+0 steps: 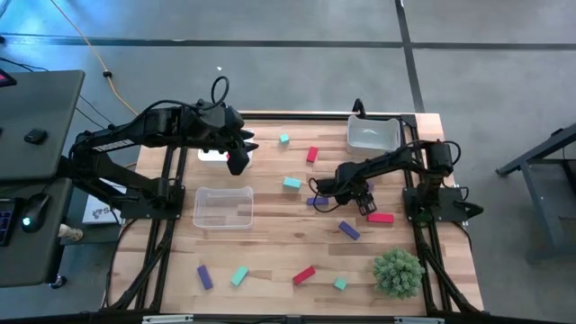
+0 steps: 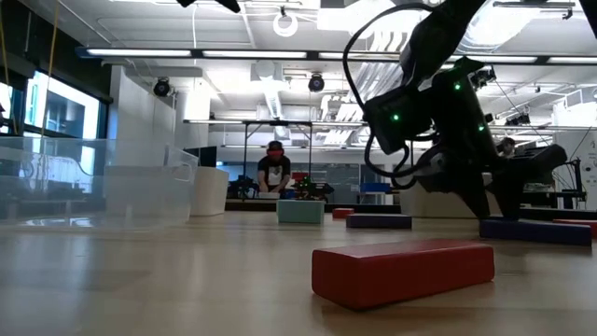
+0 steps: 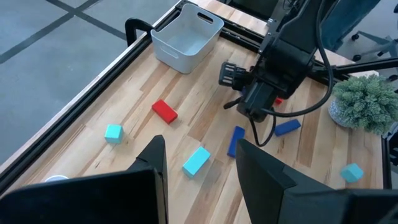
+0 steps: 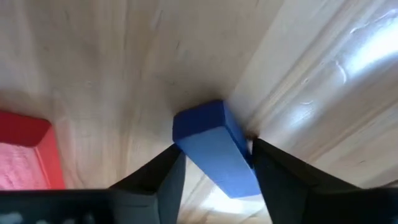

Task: Sort & place blocks by color
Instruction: Put the violet block into the gray bin

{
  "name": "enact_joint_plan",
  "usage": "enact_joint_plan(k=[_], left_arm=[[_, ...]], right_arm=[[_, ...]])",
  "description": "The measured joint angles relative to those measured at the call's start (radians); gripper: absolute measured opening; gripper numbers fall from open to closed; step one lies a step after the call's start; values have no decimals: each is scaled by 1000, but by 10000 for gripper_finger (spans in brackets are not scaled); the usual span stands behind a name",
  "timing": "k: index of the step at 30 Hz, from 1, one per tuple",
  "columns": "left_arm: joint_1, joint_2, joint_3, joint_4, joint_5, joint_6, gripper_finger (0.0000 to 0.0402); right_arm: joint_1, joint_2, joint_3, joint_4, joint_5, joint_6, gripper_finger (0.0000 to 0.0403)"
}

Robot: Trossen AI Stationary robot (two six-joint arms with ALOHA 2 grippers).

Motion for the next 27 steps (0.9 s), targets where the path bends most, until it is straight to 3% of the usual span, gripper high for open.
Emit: enact_joint_plan(k=[7,19,27], left_arm=[[0,0,0,0,0,7,103],[0,0,0,0,0,13,103],[0,0,0,0,0,41,103]], right_arm=[[0,0,0,-9,-17,37,76],[0,-10,37,-50,-36,143,76],[-8,-87,104,-52,-35,272,76]])
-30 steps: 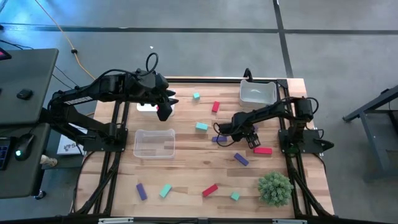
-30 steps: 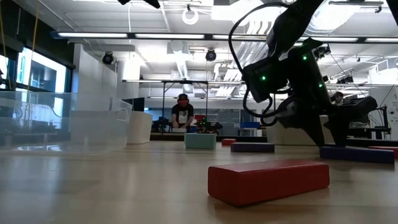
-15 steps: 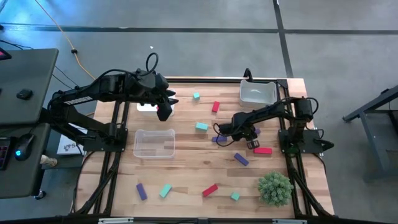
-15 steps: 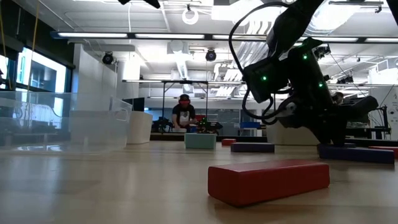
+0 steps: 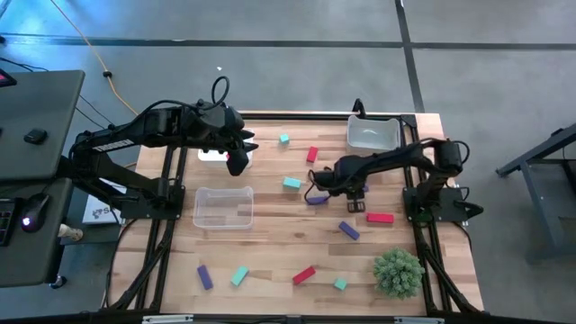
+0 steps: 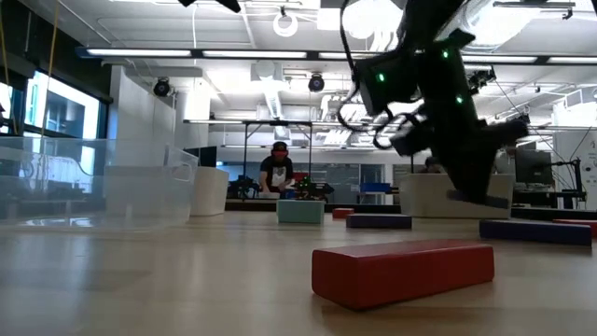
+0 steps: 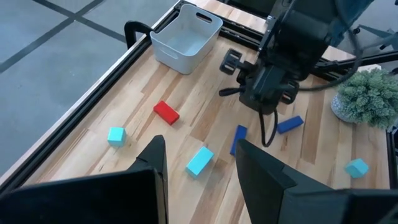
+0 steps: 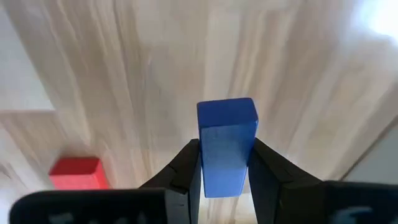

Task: Sort & place blocks by color
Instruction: Put the violet block into the gray bin

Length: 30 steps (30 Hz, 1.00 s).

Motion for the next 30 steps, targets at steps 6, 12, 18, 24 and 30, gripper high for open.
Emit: enact_joint_plan(k=[6,12,18,24,30], left_arm=[[0,0,0,0,0,29,103],[1,0,0,0,-1,78,103],[37,0,0,0,-1,98,103],[98,0,0,0,-1,97,103],[146,0,0,0,-1,90,103]], right_arm=[[-21,-64,50,3,38,114,76],[-61,-129,112,7,129,195,76],[-134,-196,188,6,212,191,76],[-233,-250,238,7,251,132,76],[-366,-265,254,5,261,44,76]])
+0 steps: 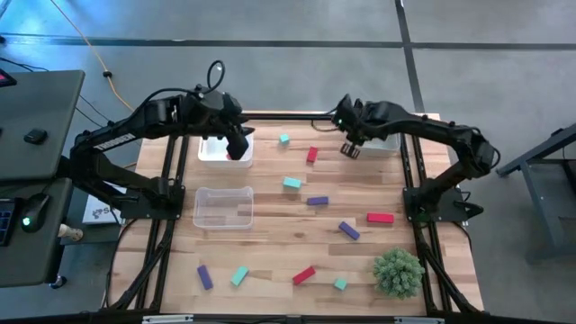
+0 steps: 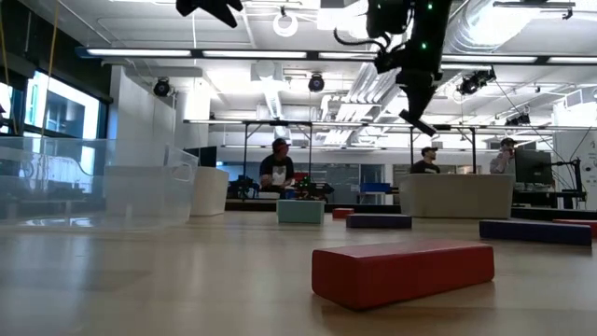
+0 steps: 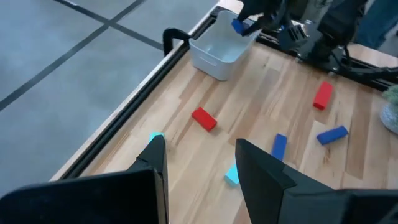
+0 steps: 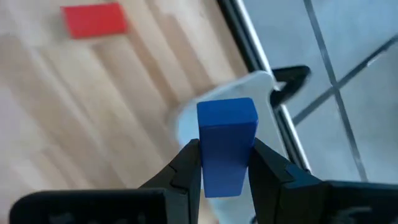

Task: Sort & place blocks by color
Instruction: Put the violet block into the gray bin

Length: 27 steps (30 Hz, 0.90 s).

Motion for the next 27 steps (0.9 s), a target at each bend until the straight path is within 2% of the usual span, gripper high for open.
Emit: enact_joint_plan(k=[14,23,27], left_arm=[[58,0,0,0,1,-46,103],[69,0,0,0,1,-49,103],[69,0,0,0,0,-49,103]], right_arm=[[-293,1,-30,26,-143,-224,76],[-385,3,-155,135,-226,-298,76],[-405,5,-204,177,-232,-310,76]])
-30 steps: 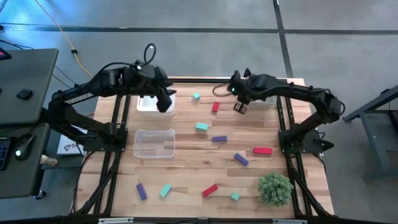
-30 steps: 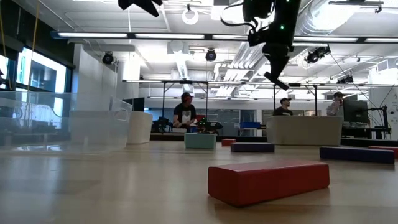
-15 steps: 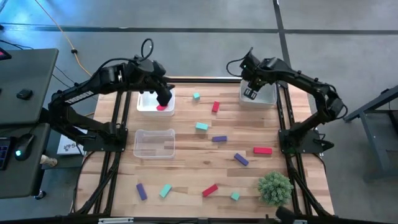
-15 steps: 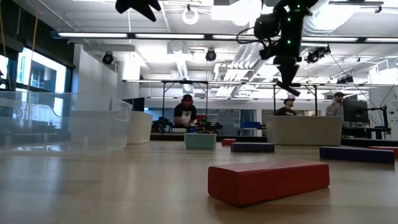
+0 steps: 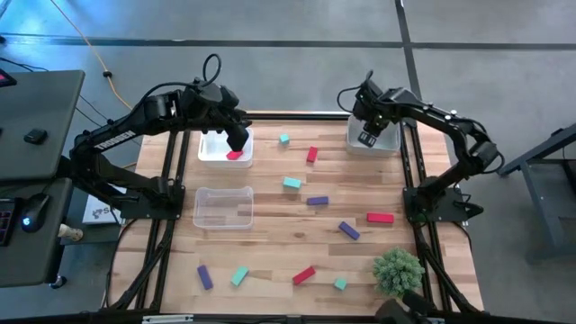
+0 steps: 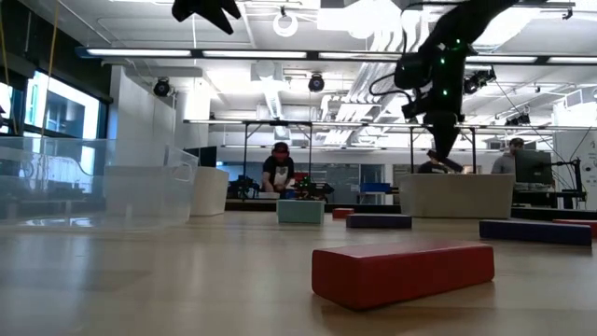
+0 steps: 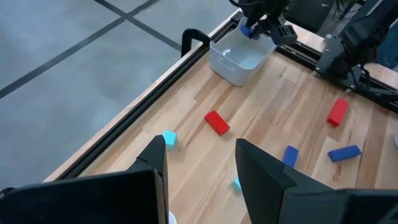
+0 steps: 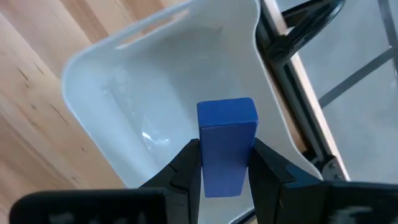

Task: Sort & place blocks by color
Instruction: Put the violet block into the gray bin

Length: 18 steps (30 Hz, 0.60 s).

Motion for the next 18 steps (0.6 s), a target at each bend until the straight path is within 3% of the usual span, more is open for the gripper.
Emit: enact_joint_plan(k=[8,18], left_arm=[[0,0,0,1,0,0,103],[0,0,0,1,0,3,103]], right_arm=[[-34,1,-107,135,-60,-28,76],[-75,1,-210,180,-73,-37,76]])
